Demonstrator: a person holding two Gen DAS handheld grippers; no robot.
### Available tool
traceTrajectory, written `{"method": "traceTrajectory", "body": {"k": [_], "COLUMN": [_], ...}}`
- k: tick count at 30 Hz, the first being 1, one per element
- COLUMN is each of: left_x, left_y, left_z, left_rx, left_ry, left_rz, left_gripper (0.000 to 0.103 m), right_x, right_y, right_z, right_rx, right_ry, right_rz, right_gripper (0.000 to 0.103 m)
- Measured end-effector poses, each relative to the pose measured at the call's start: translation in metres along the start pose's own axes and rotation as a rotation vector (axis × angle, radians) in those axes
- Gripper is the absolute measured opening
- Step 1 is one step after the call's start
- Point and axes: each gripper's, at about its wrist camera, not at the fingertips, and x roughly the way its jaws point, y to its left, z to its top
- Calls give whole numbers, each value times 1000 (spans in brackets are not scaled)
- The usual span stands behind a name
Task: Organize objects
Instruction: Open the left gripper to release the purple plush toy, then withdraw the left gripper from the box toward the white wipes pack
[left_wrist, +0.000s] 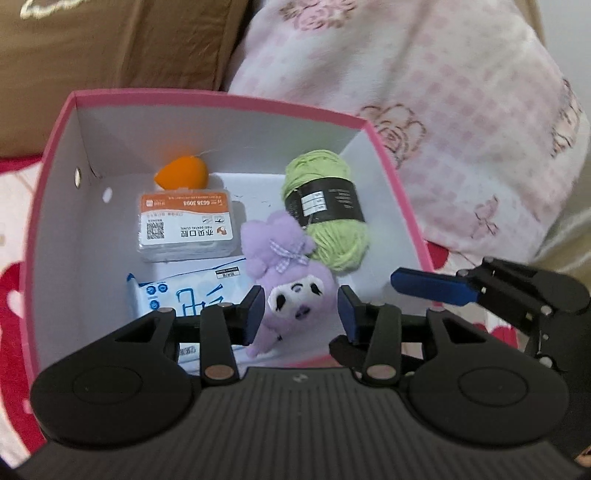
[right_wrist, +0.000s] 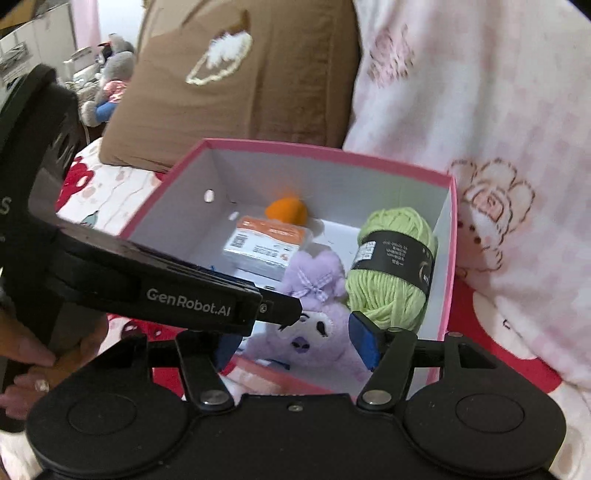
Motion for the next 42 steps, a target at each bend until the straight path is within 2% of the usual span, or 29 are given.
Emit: {"method": "traceTrajectory", "body": {"k": [5, 8, 12, 23, 27, 31, 37, 40, 42], "left_x": [-29, -50, -71, -119, -139, -149, -158, -154, -152], "left_y": [-11, -18, -26, -38, -44, -43, -51, -48, -45], "left_z": [-3, -7, -10, -26, -44, -59, -82, -89, -94], "left_rx": [37, 60, 109, 134, 153, 126, 175, 160, 148], "left_ry": [12, 0, -18, 0, -39, -9, -5, 35, 46], "left_rz": [15, 23, 41, 52, 65, 51, 71, 82, 91], "left_gripper": [46, 48, 50, 53, 53, 53, 54, 59, 61], "right_x": [-26, -44, -68, -113, -123, -130, -129, -124, -119], "right_y": [6, 3, 9, 33, 42, 52, 62, 65, 65], "right_z": [-1, -1, -2, -12, -19, -26, -40, -48, -53], "right_rx": [-3, 21, -15, -40, -53, -66, -84, -83, -82], "right_ry": [2, -8, -35, -62, -66, -70, -67, -69, -70], "right_rz": [-25, -20, -33, 29, 41, 47, 73, 75, 75], "right_gripper": [69, 69, 72, 73, 74, 76, 81, 90, 91]}}
